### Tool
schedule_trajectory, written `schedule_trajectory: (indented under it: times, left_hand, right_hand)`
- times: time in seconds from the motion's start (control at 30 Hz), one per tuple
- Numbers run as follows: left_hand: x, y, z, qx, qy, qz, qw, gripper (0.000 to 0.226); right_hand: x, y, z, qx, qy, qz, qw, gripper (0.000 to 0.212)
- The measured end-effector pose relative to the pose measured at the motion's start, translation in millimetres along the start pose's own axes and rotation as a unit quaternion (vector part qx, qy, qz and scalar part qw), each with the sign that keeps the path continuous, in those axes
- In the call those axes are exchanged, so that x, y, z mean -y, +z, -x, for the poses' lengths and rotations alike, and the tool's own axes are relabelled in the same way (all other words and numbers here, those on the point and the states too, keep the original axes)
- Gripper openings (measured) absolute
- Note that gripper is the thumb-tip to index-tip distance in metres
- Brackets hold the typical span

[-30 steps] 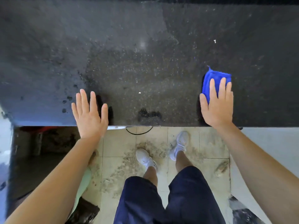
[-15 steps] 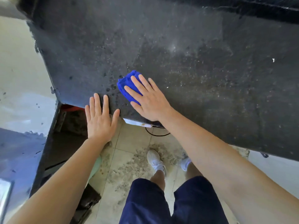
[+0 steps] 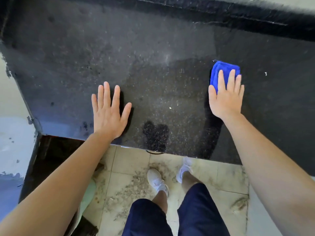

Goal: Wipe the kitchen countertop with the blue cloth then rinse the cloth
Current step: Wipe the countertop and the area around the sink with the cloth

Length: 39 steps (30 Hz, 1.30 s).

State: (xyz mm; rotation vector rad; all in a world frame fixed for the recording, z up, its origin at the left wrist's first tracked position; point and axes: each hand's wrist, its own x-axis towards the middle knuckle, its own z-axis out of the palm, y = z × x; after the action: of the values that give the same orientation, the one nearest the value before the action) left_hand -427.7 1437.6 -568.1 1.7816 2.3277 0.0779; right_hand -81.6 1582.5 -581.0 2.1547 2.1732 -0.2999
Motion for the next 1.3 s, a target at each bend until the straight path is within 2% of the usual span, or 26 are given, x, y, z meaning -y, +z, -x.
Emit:
schedule_trajectory:
  times: [0.27, 0.47, 0.6, 0.63, 0.7, 0.77, 0.83, 0.93, 0.97, 1.0, 1.07, 1.1, 1.13, 1.2, 1.3]
  left_hand:
    - [-26.5, 4.1, -110.6, -0.003, -0.045, -0.004, 0.999, 0.073]
    - [-29.3, 7.2, -111.5, -0.002, -0.07, -0.008, 0.998, 0.073]
    - [-31.5, 5.1, -114.0, -0.004, -0.076, -0.004, 0.997, 0.07]
    - [-31.0, 4.9, -114.1, -0.005, -0.078, -0.003, 0.997, 0.069]
    - [-30.1, 5.1, -114.6, -0.006, -0.081, -0.002, 0.997, 0.068]
    - [-30.6, 5.5, -114.9, -0.007, -0.088, -0.004, 0.996, 0.067]
    - [-31.4, 5.8, -115.3, -0.014, -0.093, -0.004, 0.996, 0.068]
    - [-32.7, 4.6, -116.1, -0.016, -0.091, -0.003, 0.996, 0.069]
    - [-33.0, 4.3, -116.0, -0.015, -0.092, -0.004, 0.996, 0.069]
    - [-33.1, 3.8, -115.9, -0.013, -0.092, -0.007, 0.996, 0.069]
    - [-33.7, 3.6, -116.2, -0.008, -0.094, -0.004, 0.996, 0.069]
    - [-33.6, 3.4, -116.4, -0.007, -0.097, -0.002, 0.995, 0.069]
    - [-33.4, 3.2, -117.1, -0.005, -0.098, -0.002, 0.995, 0.069]
    - [-32.8, 4.1, -118.0, 0.0, -0.097, -0.005, 0.995, 0.069]
    - [-30.7, 3.1, -117.0, 0.006, -0.099, -0.009, 0.995, 0.07]
  right_hand:
    - [-20.2, -12.2, -32.0, 0.027, -0.075, 0.038, 0.996, 0.066]
    - [-8.5, -26.9, -119.1, 0.019, 0.006, 0.008, 1.0, 0.069]
    - [39.3, -26.0, -157.9, 0.003, 0.077, -0.012, 0.997, 0.069]
    - [58.0, -25.1, -160.2, -0.006, 0.073, -0.017, 0.997, 0.069]
    - [100.6, -20.7, -153.1, -0.031, -0.008, -0.017, 0.999, 0.067]
    - [140.4, -12.8, -134.2, -0.031, -0.148, -0.015, 0.988, 0.064]
    - [159.8, -6.0, -118.7, -0.003, -0.278, -0.012, 0.96, 0.061]
    - [128.1, -9.5, -132.4, 0.003, -0.411, -0.013, 0.911, 0.054]
    - [106.6, -13.1, -145.7, -0.008, -0.41, -0.01, 0.912, 0.052]
    - [79.8, -17.3, -162.4, -0.022, -0.362, -0.003, 0.932, 0.052]
    - [5.0, -33.8, -201.6, -0.033, -0.152, 0.037, 0.987, 0.06]
    - [-35.8, -47.0, -217.4, -0.027, -0.04, 0.059, 0.997, 0.065]
    - [-70.3, -60.8, -228.3, -0.021, 0.033, 0.076, 0.996, 0.069]
    - [-99.7, -82.4, -236.2, -0.016, 0.063, 0.073, 0.995, 0.071]
    - [-62.1, -81.7, -231.8, -0.042, 0.015, -0.01, 0.999, 0.067]
